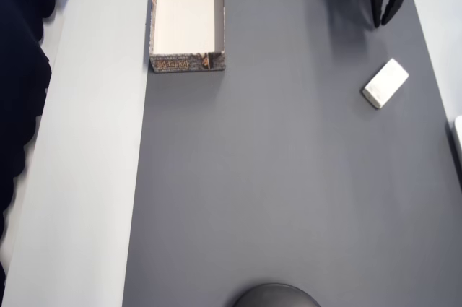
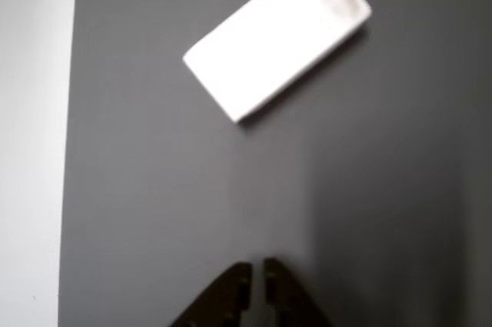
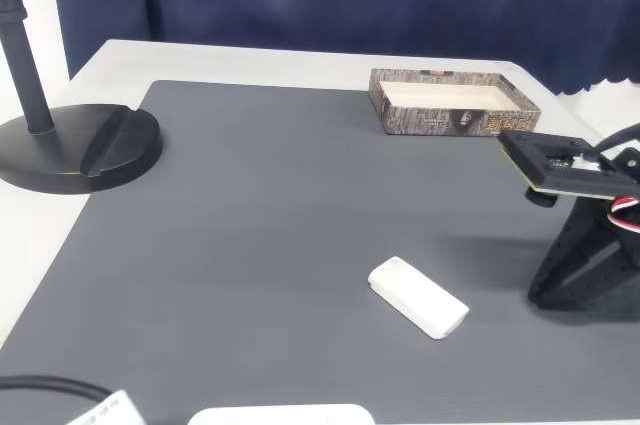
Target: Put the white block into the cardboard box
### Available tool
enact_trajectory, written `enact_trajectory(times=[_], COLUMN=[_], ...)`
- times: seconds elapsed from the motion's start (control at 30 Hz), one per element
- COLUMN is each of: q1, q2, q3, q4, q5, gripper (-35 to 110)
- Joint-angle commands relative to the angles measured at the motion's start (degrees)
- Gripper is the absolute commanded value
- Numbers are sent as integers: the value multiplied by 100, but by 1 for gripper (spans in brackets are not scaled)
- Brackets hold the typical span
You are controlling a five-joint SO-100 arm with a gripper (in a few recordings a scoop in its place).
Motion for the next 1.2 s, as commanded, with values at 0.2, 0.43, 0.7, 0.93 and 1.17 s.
enact_trajectory(times=[0.2, 0.43, 0.7, 0.93, 1.17], q1=[18, 220, 360, 237, 220], q2=[-1723, -2681, -3973, -6179, -7242], q3=[-1336, -2109, -3085, -4553, -5405], q4=[79, -185, -229, -422, -686], q5=[-53, 220, 193, 413, 501], gripper=[-2, -2, -2, -2, -2])
